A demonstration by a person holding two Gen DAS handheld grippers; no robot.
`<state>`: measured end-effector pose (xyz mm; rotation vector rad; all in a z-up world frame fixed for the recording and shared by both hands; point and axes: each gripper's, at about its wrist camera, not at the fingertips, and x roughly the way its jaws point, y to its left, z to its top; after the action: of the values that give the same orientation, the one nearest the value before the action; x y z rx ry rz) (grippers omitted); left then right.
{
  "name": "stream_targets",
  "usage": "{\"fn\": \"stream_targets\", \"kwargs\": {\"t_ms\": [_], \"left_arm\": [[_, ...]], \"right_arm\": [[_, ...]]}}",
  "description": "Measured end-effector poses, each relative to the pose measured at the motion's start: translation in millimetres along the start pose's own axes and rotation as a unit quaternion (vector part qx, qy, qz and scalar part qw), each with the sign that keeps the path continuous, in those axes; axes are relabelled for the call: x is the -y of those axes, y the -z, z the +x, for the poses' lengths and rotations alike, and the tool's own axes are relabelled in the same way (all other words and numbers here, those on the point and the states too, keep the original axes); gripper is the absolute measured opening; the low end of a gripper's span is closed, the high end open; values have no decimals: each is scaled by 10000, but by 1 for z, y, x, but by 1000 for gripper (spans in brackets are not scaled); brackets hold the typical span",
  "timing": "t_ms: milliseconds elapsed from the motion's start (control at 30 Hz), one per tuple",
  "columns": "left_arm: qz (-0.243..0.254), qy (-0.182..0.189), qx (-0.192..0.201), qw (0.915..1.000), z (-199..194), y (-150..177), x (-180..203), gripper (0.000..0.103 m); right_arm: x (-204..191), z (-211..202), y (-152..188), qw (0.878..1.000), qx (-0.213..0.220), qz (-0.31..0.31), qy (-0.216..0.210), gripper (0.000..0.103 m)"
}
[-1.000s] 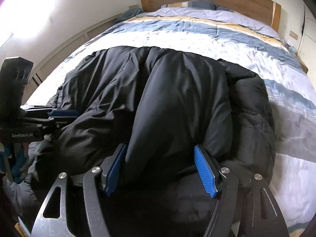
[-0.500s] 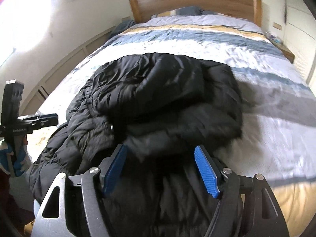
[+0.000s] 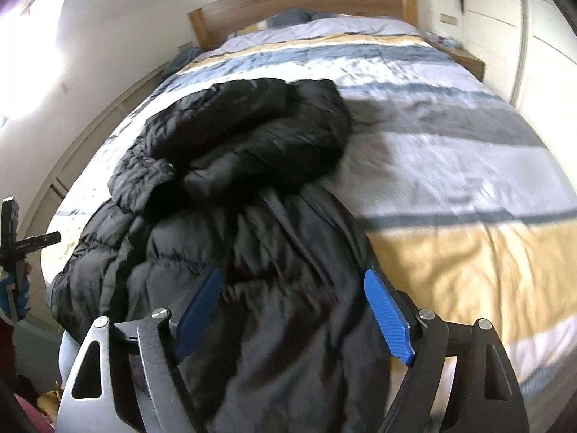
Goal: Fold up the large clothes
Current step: 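Grasp the coat near the hood with the left gripper and lift it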
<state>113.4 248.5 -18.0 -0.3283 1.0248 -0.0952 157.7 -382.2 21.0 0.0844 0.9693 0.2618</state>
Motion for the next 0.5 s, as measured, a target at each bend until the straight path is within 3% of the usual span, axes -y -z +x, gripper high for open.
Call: {"fn": "stream_targets", "kwargs": {"t_ms": [300, 500], "left_arm": [[-865, 81, -47, 9962, -5, 37, -62, 54], [-1331, 574, -143, 9893, 6, 58, -84, 54]], "right_arm": [[39, -11, 51, 9984, -215, 509, 123, 86], [57, -3, 76, 9954, -391, 875, 22, 93]]}}
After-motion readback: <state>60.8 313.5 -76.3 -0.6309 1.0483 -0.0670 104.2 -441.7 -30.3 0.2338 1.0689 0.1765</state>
